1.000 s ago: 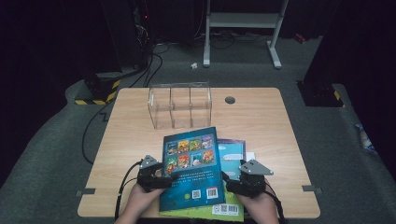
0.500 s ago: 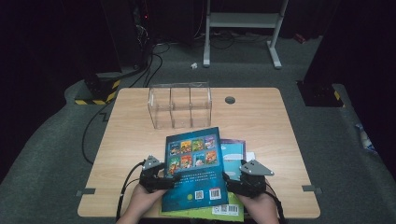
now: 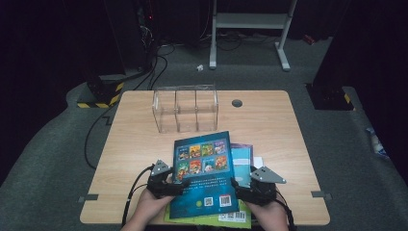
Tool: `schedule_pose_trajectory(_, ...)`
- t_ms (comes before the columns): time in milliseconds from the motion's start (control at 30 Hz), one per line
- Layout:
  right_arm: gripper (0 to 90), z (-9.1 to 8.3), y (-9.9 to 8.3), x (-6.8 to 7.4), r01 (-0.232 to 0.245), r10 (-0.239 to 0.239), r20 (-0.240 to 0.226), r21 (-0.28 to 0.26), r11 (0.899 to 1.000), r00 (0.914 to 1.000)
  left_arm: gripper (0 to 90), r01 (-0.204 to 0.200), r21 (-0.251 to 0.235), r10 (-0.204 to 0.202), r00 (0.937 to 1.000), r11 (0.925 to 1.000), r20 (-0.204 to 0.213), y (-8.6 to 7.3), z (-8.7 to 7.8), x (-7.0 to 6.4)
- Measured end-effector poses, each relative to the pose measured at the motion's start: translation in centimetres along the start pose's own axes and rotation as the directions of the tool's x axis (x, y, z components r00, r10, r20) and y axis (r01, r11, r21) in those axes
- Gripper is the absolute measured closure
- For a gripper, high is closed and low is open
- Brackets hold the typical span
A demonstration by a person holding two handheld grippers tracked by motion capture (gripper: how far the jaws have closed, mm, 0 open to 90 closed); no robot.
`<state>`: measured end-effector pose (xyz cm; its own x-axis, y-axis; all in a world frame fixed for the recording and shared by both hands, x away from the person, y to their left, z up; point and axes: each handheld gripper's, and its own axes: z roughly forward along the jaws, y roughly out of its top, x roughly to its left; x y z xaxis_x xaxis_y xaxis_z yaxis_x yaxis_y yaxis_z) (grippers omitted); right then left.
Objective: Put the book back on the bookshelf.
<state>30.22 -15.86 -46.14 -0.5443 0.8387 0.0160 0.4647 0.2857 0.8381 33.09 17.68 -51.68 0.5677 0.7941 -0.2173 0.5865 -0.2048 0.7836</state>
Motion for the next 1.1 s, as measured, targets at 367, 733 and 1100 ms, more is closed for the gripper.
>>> schedule_pose_trajectory(367, 20.2, -0.2, -0.3, -0.7, -0.014, 0.014, -0.002, 0.010, 1.000, 0.9999, 10.2, -0.015, -0.002, 0.015, 0.9999, 0.9999, 0.005, 0.3, 0.3, -0.8)
schedule_pose_trajectory(733, 20.7, -0.8, -0.8, -0.9, -0.031, 0.031, 0.010, 0.009, 0.999, 0.9995, 10.3, -0.048, -0.008, 0.048, 0.9980, 0.9988, 0.040, 0.8, 0.8, -2.1)
schedule_pose_trajectory(1100, 21.7, -1.6, -1.8, -1.1, -0.053, 0.053, 0.026, 0.018, 0.998, 0.9983, 10.5, -0.095, -0.007, 0.095, 0.9919, 0.9955, 0.084, 1.7, 1.7, -3.7)
